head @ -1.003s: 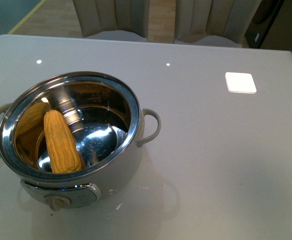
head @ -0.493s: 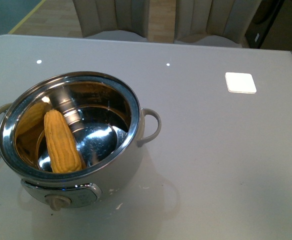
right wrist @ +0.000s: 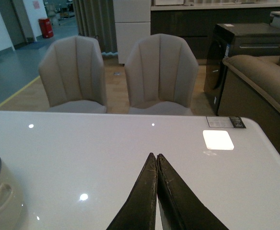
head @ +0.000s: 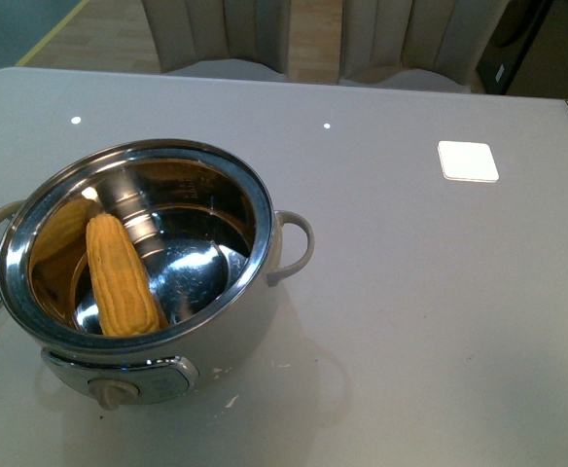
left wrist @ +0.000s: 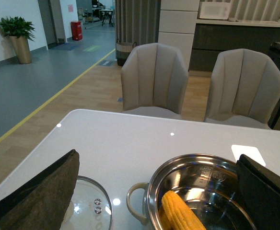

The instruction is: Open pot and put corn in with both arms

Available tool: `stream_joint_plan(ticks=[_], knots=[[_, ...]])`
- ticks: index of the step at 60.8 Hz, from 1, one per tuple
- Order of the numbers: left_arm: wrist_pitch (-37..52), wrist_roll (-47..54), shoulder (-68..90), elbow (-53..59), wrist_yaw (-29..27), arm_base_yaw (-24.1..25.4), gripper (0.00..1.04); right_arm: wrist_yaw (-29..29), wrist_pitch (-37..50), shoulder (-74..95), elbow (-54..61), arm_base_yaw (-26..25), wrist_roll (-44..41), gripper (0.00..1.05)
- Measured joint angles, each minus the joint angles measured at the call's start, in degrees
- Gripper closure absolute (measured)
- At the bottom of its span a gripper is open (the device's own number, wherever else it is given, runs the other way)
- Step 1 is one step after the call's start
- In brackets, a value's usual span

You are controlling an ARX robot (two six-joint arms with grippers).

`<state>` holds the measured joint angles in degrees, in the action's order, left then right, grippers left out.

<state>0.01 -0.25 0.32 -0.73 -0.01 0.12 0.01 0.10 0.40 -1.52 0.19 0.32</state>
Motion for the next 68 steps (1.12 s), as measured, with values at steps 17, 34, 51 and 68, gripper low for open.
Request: stream_joint_plan(ticks=[17,34,51,68], knots=[[0.00,0.00,0.00,0.00,0.00,0.00,0.07,-0.02,0.00,-0.04,0.00,0.00,-0.07,0.70],[0.00,0.00,0.00,0.00,0.00,0.00,0.07,0.00,-0.02,-0.04,0.00,0.00,-0.07,0.10],[0.00,0.00,0.00,0.00,0.00,0.00,0.07,-0.02,0.00,-0.04,0.00,0.00,-0.07,0.09],[0.00,0.00,0.00,0.00,0.00,0.00,0.07,-0.02,-0.02,-0.04,0.00,0.00,-0.07,0.09]])
